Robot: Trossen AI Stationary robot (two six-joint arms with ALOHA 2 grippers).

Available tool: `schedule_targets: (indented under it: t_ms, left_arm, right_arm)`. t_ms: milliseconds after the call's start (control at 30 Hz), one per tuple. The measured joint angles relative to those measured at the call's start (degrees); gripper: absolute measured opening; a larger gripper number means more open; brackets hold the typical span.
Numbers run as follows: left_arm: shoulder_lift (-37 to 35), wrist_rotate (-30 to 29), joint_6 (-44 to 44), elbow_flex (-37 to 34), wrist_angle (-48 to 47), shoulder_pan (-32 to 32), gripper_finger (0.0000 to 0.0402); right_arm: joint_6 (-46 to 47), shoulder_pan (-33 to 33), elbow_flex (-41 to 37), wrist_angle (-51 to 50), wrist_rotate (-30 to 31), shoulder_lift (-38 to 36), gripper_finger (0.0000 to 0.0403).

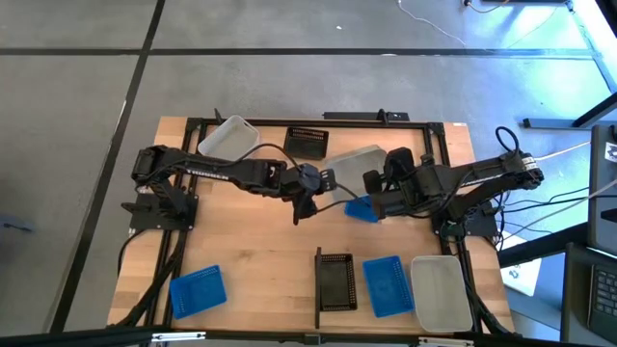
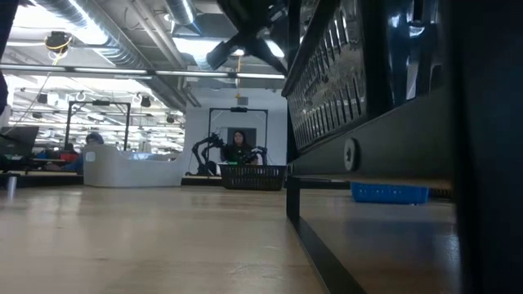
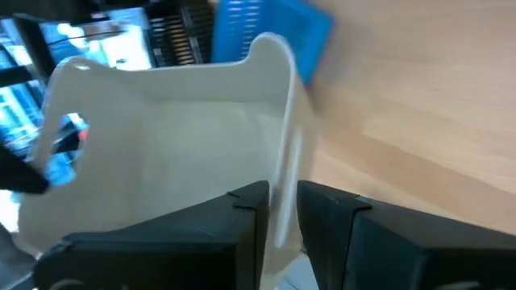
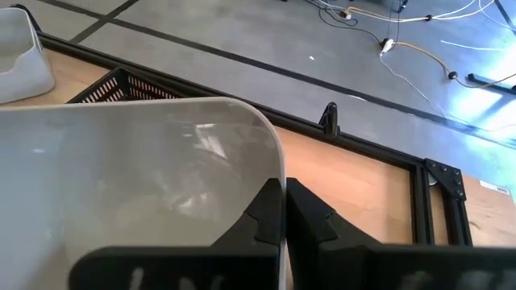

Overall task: Stack baskets on shelf by color
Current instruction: Stack the bottom gray bin on top of the gray bin on the shelf

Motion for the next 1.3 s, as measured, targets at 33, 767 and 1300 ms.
schedule_targets:
  t_ms: [33,767,1300]
  left_arm:
    - [0.4,0.0,0.1,0.1,0.4,0.0,0.0056]
    - [4.7,-6.7,0.0,0.1,2.2,-0.4,0.0002]
    - [4.4,-7.1,3.7,0.1,-2.3,-0.9,0.0000]
  right_arm:
    - [0.0,0.0,0.0,0.0,0.0,0.0,0.0000]
    - [-3.0,0.0,0.0,2.6,-2.2,0.0,0.0001]
    - [-8.7,0.0,3.1,2.3,-3.9,0.0,0.0128]
